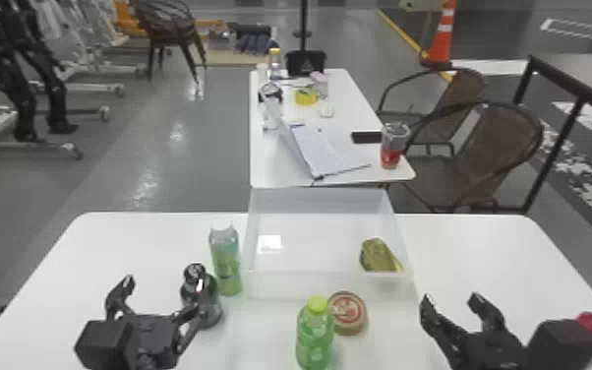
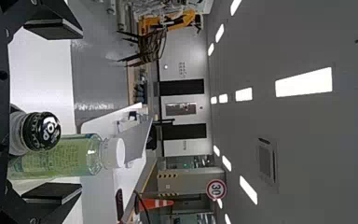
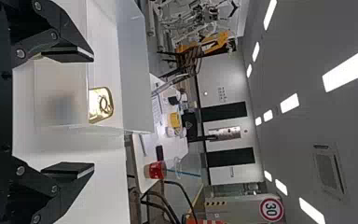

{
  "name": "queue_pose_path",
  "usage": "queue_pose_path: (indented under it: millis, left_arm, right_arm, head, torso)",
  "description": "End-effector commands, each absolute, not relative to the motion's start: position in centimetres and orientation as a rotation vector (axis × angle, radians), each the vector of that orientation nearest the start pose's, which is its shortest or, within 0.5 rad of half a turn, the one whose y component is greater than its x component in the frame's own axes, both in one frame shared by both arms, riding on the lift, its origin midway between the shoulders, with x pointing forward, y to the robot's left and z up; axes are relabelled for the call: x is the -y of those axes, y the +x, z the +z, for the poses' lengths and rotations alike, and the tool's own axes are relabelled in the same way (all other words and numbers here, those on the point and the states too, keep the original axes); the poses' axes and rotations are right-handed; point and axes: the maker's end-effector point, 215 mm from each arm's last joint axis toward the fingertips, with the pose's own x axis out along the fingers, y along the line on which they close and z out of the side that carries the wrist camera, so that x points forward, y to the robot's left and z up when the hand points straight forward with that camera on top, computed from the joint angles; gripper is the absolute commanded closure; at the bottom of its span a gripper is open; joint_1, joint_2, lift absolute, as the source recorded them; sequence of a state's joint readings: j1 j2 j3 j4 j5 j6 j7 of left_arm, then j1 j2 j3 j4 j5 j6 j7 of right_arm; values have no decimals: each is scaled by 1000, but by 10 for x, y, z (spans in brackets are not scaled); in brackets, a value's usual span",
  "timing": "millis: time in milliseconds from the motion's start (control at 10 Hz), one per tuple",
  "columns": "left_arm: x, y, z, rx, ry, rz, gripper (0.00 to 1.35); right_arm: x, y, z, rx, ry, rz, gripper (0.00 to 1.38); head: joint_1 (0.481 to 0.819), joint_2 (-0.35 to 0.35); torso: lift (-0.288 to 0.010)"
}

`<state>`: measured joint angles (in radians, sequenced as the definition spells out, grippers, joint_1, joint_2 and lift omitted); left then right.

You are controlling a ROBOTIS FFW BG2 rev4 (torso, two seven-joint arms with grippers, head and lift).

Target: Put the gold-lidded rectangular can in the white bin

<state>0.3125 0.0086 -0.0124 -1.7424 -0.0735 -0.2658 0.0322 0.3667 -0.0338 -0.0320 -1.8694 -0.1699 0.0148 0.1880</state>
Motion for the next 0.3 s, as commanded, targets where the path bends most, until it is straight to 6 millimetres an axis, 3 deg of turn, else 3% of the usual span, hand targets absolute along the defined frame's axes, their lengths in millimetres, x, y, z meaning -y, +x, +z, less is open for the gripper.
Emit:
queue_pose_path:
  millis: [0,200]
  left_arm:
    - [-224,492,-335,130,71,7,145]
    - [-225,492,-334,133,70,13,145]
  right_arm:
    - [215,480,-366,-54,112,136,433]
    - [216,478,-366,-48,122,115,435]
  head:
    - [549,0]
    - [549,0]
  torso:
    - [-100]
    - [-100]
